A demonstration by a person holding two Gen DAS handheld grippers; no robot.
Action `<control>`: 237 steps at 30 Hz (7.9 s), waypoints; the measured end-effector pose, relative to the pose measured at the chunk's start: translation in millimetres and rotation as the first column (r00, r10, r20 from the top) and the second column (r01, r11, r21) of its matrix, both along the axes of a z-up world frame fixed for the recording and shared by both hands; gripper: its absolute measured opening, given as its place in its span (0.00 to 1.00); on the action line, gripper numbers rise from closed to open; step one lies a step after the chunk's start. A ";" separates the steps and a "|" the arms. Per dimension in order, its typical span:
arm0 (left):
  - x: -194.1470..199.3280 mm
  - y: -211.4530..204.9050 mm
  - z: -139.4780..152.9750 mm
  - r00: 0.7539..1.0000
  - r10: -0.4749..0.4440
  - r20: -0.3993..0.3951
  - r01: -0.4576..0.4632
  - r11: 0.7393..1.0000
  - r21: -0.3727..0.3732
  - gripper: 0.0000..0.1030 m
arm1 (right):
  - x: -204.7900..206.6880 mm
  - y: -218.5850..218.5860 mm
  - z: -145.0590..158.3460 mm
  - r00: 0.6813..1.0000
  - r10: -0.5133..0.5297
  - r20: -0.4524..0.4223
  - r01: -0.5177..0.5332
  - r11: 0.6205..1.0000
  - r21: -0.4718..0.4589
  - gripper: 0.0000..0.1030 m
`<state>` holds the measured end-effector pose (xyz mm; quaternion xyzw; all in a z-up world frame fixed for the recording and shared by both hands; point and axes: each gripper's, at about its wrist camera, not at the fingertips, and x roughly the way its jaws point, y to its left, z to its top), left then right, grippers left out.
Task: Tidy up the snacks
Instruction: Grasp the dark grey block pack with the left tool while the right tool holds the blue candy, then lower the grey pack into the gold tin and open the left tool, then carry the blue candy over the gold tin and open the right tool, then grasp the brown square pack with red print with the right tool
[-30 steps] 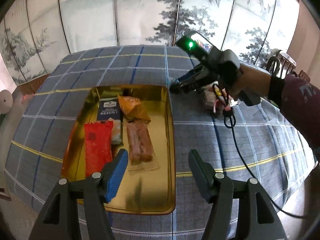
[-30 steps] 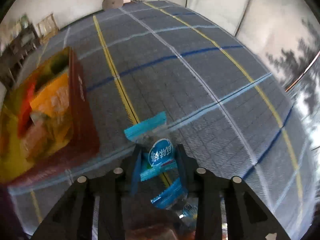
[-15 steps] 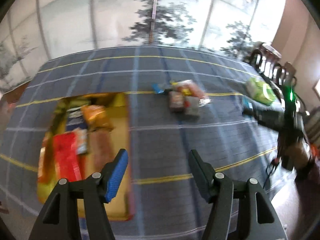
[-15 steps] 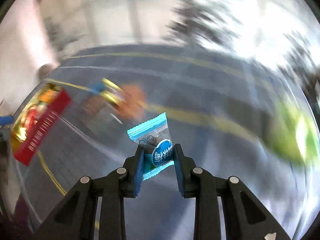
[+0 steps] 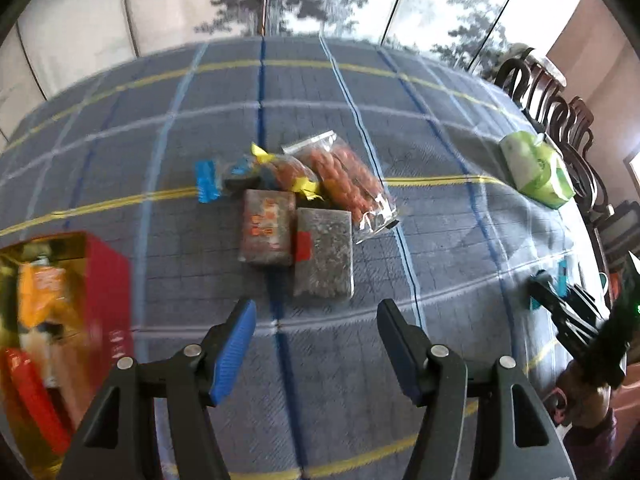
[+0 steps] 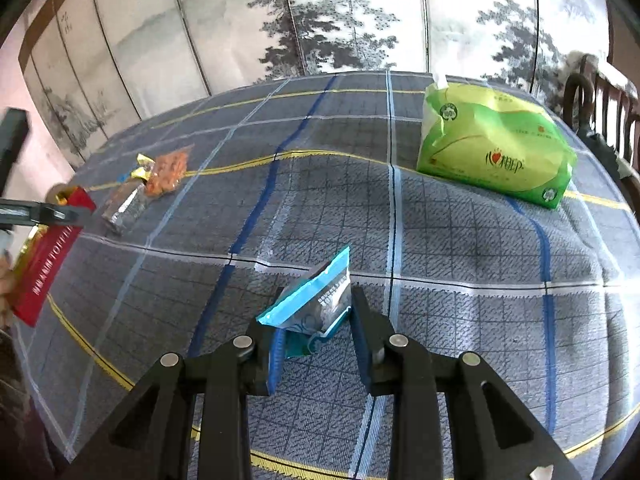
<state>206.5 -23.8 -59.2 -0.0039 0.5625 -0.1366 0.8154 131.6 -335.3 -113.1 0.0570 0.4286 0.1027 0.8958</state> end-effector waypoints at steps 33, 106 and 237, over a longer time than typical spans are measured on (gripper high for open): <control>-105.0 25.1 33.1 0.983 0.140 0.114 -0.136 0.990 -0.044 0.34 | -4.8 -2.6 2.2 1.000 0.008 -0.003 -0.008 1.000 -0.011 0.26; -130.4 201.5 -11.2 0.918 0.353 0.181 -0.367 0.929 0.045 0.34 | -5.1 14.2 3.6 1.000 -0.012 0.002 0.012 0.990 -0.138 0.26; -176.6 225.9 50.4 0.881 0.352 0.317 -0.378 0.926 0.020 0.80 | 130.8 271.8 14.3 0.989 0.116 -0.092 -0.118 0.993 -0.024 0.47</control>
